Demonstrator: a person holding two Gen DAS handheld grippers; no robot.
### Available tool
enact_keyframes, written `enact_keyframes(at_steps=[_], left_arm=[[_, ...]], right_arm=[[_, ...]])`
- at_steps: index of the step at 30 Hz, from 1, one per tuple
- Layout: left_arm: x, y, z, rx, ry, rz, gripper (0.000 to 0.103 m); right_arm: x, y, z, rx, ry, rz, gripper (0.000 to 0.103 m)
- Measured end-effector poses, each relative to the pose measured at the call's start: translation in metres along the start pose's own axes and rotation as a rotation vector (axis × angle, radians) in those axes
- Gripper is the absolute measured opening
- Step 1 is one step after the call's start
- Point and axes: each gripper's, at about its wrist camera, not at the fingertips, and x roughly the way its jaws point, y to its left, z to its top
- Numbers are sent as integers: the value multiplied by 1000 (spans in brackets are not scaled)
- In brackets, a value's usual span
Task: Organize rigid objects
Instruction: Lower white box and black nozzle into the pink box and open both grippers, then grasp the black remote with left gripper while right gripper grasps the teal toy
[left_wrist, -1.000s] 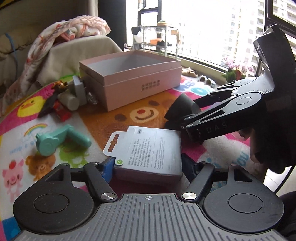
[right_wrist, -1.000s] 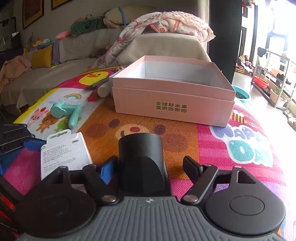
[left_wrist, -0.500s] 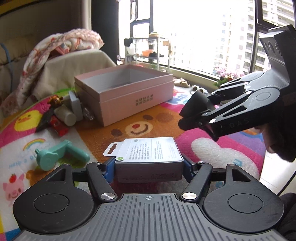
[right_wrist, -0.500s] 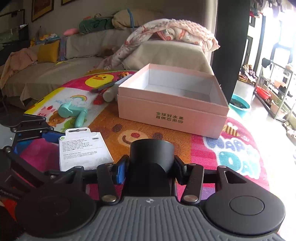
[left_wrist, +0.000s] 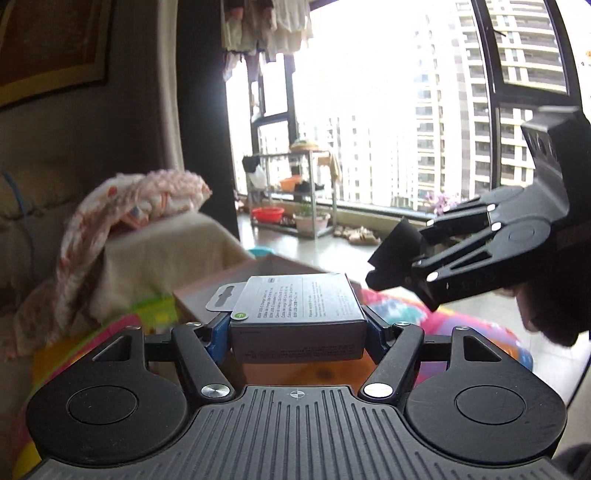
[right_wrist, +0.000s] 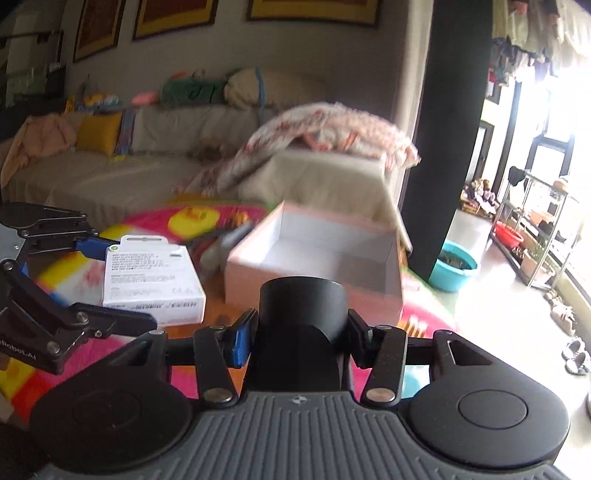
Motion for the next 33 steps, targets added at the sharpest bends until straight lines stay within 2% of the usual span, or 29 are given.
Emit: enact_keyframes(at_steps=[2,3,4,6,8,9,11,13,15,17,20,22,24,26,29,33], left_arm=[[27,21,28,-54,-50,-23,74],[46,34,39,-101,-44,-43,74],[69,46,46,-162,-1,-61,74],[112,65,48,-260,117,-73,73],[136,72,36,-283,186,-56,73],[140,73,27,-283,195,-38,72],[135,76,9,-293,184,-30,72],[125,77,-7,-313,176,-11,72],[105,87,-21,-334,161,-7,72],[76,93,-33,-351,134,13,72],[35,108,-52,-372,111,106,72],[10,123,-67,-423,112,170,72],[-8,137,-81,-467,136,184,72],[-22,135,-94,-443,176,156,72],[-24,122,-101,-355,230,120,72],[-14,109,-102,-283,236,135,72]], right_arm=[[16,-10,24,14,-51,-44,50],[27,-16,35,16,-70,-56,51],[40,-22,44,19,-82,-59,63],[65,-33,57,55,-50,-102,80],[77,-38,57,96,-19,-119,80],[77,-39,52,106,-13,-113,80],[70,-33,33,105,-22,-104,82],[65,-20,9,69,-22,-114,89],[67,-8,-14,26,18,-117,89],[70,4,-32,8,68,-83,89],[72,18,-50,22,106,-32,89],[73,25,-57,65,129,5,89],[76,31,-61,112,148,45,89],[78,39,-63,130,157,69,89],[84,51,-66,123,163,77,89],[94,62,-69,100,200,80,89]])
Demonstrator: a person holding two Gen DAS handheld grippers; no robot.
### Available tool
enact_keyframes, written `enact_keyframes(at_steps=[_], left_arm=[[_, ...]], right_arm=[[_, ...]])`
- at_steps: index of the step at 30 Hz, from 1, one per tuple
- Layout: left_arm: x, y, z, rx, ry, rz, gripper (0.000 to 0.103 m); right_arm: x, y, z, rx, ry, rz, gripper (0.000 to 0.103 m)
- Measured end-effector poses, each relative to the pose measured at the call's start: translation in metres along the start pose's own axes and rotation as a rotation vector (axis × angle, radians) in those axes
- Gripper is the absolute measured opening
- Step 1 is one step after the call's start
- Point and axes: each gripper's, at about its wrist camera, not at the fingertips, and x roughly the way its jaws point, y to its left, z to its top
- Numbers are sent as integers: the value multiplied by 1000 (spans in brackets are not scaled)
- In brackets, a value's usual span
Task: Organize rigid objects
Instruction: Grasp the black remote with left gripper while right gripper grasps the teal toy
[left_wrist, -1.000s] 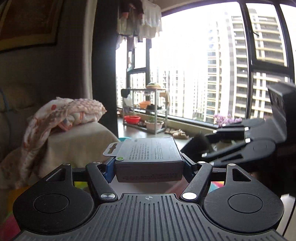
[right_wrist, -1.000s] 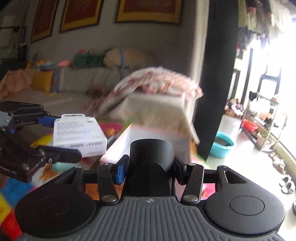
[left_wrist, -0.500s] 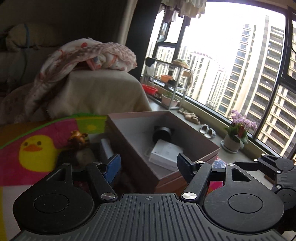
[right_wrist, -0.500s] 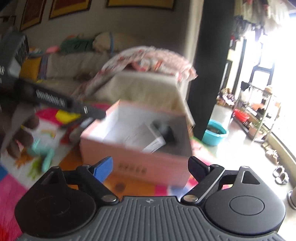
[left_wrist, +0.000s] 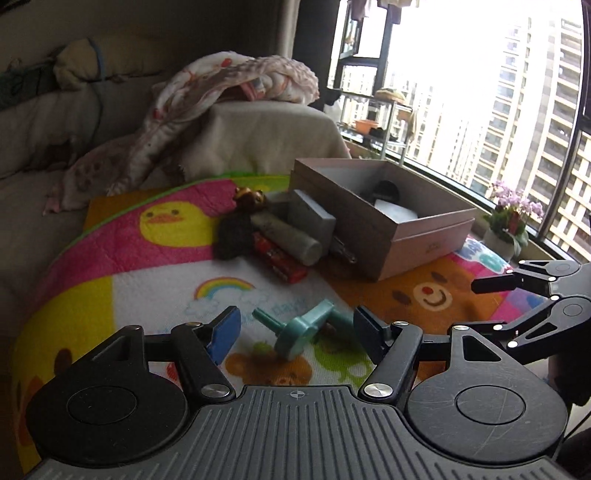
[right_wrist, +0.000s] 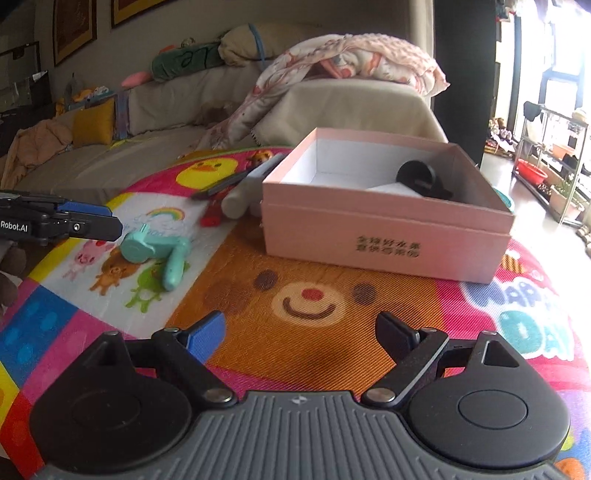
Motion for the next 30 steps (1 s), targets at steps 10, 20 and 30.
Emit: enact_keyframes(at_steps=[10,20,30], left_arm=[[88,48,73,-232,16,67,72],[128,61,63,-285,79,91,43],[32,53,-2,-323,34,48,43]], right_arm=[[4,0,0,2,25,-15,89],[4,-3,0,24,27,-8,89],[14,50,29,-67,25,161,89]])
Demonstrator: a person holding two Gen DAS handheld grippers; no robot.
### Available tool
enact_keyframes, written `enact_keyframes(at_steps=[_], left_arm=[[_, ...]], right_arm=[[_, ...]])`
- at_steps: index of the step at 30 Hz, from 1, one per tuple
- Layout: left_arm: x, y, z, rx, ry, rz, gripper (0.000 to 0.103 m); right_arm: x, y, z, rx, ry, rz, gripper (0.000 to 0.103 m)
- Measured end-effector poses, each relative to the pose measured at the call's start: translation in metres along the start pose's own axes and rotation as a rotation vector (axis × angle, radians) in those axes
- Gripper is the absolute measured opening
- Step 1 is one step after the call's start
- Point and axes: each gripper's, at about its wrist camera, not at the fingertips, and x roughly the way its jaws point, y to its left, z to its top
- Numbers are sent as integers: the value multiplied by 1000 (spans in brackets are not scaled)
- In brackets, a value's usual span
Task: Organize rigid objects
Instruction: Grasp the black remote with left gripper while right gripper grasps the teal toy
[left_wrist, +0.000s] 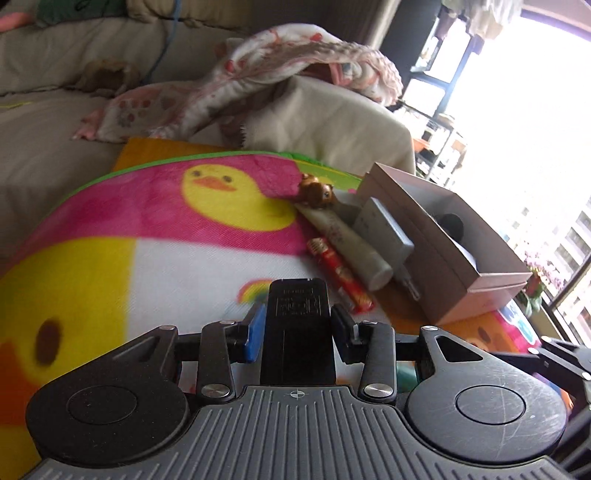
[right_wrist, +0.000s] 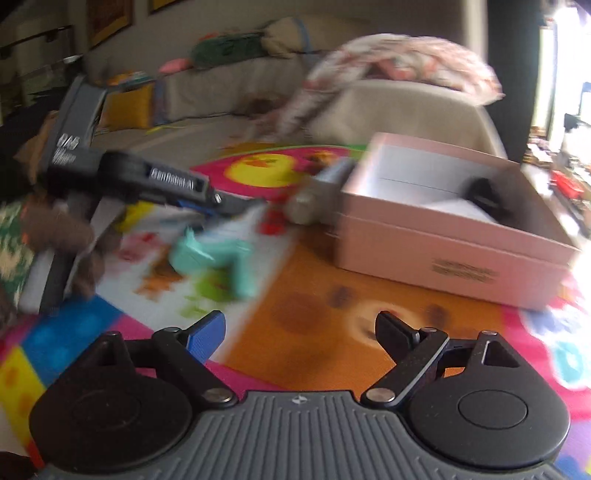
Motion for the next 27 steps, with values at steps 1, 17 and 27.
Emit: enact_keyframes(at_steps=[1,17,27], left_arm=[[-7,3,-5,-16,-8,2,43],[-32,20,-33,-101,-48,-27,44],[-31,-33,-45,165,8,24,43]], right_arm=[[6,7,5,-7,7,18,89],[49,49,28,-152,65,152,69],[-17,16,3,-168,4,34,69]])
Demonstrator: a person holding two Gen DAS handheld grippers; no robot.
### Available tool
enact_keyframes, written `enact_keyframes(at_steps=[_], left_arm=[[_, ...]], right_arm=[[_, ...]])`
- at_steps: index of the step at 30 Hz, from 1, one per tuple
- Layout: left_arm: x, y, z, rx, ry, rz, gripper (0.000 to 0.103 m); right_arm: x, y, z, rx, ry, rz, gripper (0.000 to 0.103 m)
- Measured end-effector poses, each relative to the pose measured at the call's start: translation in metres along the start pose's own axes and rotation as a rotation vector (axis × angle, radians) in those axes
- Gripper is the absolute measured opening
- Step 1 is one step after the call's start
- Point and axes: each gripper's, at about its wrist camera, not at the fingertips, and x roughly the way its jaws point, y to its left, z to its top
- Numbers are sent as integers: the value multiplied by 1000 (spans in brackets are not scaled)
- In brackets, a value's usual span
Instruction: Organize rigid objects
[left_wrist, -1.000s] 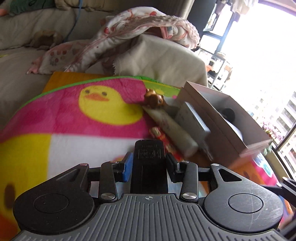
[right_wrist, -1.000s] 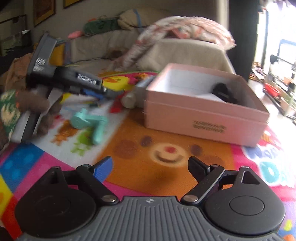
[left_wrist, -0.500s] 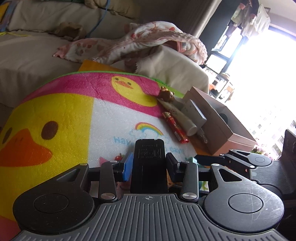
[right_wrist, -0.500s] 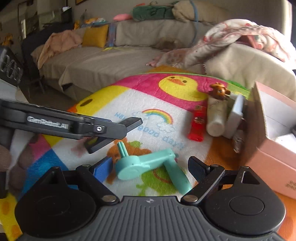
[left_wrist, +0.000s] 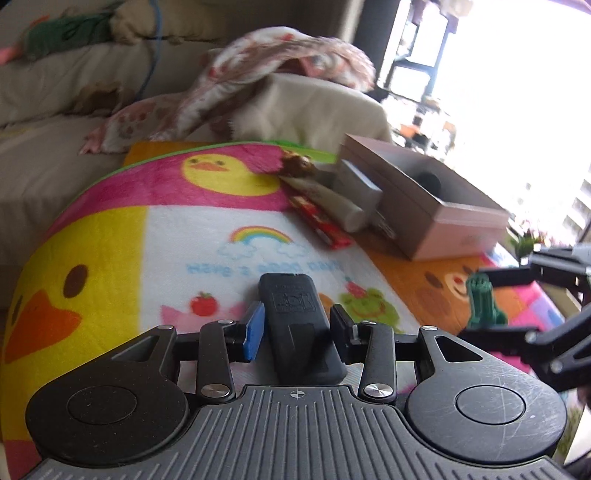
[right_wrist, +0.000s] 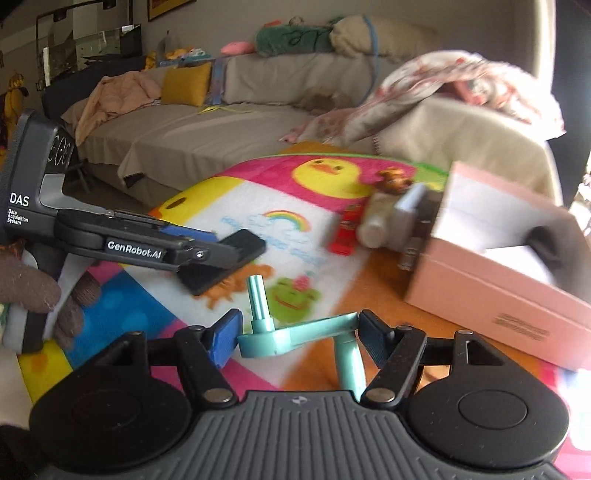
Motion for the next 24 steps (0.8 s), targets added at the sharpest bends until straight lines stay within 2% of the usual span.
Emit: enact_keyframes(at_steps=[4,6,10,13,18,21,24], left_arm=[[1,-27,-7,85,30,-57,46],[2,-40,-10,108,37,-74,46],[4,-57,-16,147,27,-29,56],[4,-64,-16,180,38,-13,60],[5,-71,-18,192,36,21,60],[4,-72,-18,167,28,41,59],[4,-72,-18,149,18,60,52]], right_arm=[[-17,-6,-20,-80,5,-85,69],[-23,-9,-28,-92,16,-102,69],[-27,-14,-41,-109,30,-130,69],[-25,-17,-46,-97,45,-168,78],[-30,-25,-54,-77,57,-206,82],[-38,-31,-63,-114,53,-284,83],[-45,-40,-68,-101,51,-341,83]])
